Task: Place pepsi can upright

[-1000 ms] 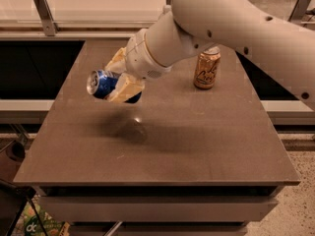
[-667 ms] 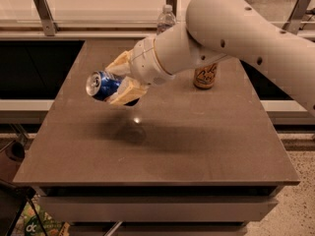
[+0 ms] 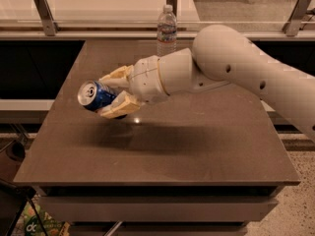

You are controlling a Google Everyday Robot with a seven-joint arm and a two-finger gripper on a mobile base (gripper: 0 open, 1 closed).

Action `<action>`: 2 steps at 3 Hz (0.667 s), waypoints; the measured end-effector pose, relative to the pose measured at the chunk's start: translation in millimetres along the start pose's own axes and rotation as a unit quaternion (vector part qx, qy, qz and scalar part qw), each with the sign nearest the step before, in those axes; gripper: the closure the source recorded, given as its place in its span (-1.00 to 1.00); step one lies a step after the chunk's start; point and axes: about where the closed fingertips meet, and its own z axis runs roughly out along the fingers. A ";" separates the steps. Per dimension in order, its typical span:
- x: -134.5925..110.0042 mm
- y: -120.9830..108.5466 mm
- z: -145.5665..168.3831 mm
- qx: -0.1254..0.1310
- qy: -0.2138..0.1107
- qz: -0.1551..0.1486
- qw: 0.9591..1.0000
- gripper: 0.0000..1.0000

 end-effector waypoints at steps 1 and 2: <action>-2.3 8.0 4.0 -0.002 -0.036 0.019 0.999 1.00; -6.0 13.8 1.2 -0.007 -0.057 0.031 0.998 1.00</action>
Offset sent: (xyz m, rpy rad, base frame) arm -0.0207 -0.0039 -0.0010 0.1463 0.1112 0.0494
